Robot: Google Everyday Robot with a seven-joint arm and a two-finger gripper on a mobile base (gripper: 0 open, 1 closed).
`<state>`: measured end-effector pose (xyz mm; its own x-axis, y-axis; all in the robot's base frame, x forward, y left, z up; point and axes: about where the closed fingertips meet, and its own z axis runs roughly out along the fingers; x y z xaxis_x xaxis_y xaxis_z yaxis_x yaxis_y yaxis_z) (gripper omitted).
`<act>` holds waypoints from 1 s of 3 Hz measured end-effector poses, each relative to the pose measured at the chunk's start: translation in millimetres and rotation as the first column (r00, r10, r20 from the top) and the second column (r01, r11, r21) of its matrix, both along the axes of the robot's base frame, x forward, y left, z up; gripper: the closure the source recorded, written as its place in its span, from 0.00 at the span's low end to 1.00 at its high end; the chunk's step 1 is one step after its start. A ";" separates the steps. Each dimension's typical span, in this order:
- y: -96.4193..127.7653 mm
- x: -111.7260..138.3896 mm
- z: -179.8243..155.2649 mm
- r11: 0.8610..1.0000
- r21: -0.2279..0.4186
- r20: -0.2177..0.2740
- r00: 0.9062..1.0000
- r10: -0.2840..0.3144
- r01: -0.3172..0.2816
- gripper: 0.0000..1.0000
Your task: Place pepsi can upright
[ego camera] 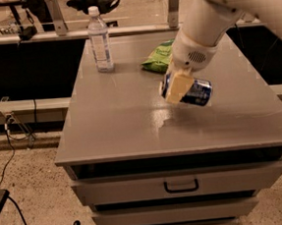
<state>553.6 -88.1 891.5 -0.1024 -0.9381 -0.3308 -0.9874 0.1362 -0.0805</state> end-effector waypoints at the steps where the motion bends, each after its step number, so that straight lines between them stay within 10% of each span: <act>1: -6.3 4.8 40.6 0.977 0.214 -0.001 1.000 0.020 -0.020 1.00; 2: 8.1 5.1 74.6 0.948 0.316 0.031 0.999 0.034 -0.042 1.00; 3: 8.2 5.1 74.1 0.948 0.316 0.030 0.999 0.034 -0.042 1.00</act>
Offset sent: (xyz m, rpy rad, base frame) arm 0.0047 -0.0067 0.0337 0.1811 0.0016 0.0166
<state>558.8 -79.9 965.6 -0.0571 -0.7877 -0.6135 -0.9906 0.1212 -0.0634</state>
